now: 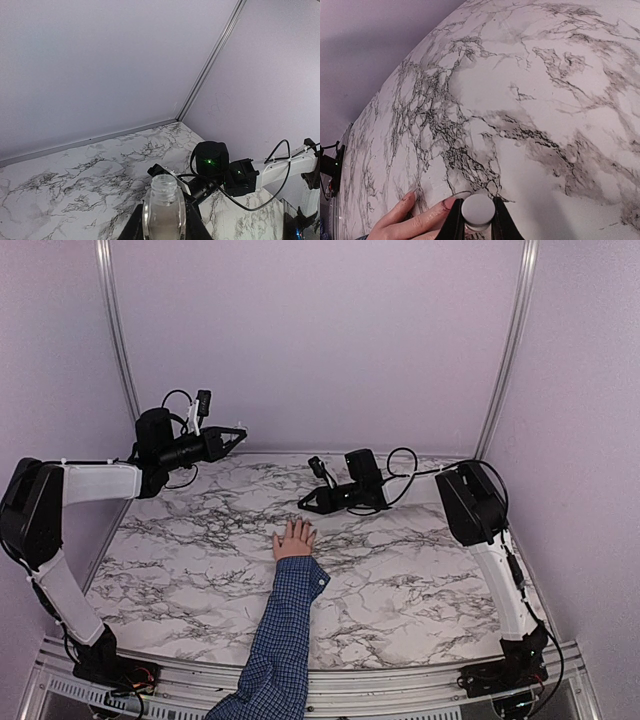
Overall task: Paint the nails
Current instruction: Paint the hand on the nail.
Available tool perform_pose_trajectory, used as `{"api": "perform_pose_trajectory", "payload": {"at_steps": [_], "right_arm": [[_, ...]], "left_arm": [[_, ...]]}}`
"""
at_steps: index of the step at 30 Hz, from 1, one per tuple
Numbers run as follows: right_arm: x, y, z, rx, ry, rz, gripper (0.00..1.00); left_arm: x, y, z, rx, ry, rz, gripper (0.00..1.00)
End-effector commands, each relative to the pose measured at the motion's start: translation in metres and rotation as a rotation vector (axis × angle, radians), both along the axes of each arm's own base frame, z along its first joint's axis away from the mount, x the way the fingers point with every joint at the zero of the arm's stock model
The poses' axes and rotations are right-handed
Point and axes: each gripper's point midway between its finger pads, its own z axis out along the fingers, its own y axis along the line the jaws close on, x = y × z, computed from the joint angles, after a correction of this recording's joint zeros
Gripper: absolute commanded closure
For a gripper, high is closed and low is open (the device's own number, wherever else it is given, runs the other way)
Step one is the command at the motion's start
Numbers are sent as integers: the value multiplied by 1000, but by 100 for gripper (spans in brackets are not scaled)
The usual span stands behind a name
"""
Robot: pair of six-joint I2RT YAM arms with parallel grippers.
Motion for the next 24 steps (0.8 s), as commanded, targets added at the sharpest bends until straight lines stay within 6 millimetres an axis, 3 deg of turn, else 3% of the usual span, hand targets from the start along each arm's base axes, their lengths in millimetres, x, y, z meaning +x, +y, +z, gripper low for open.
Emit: {"api": "perform_pose_trajectory", "payload": {"at_steps": [1,24], "right_arm": [[5,8,5,13,-32,5,100],[15,9,7,35,-35,-13,100]], "left_arm": [[-1,2,16,-12,-60,-5,100],[-1,2,16,-12,-59,-6,100]]}}
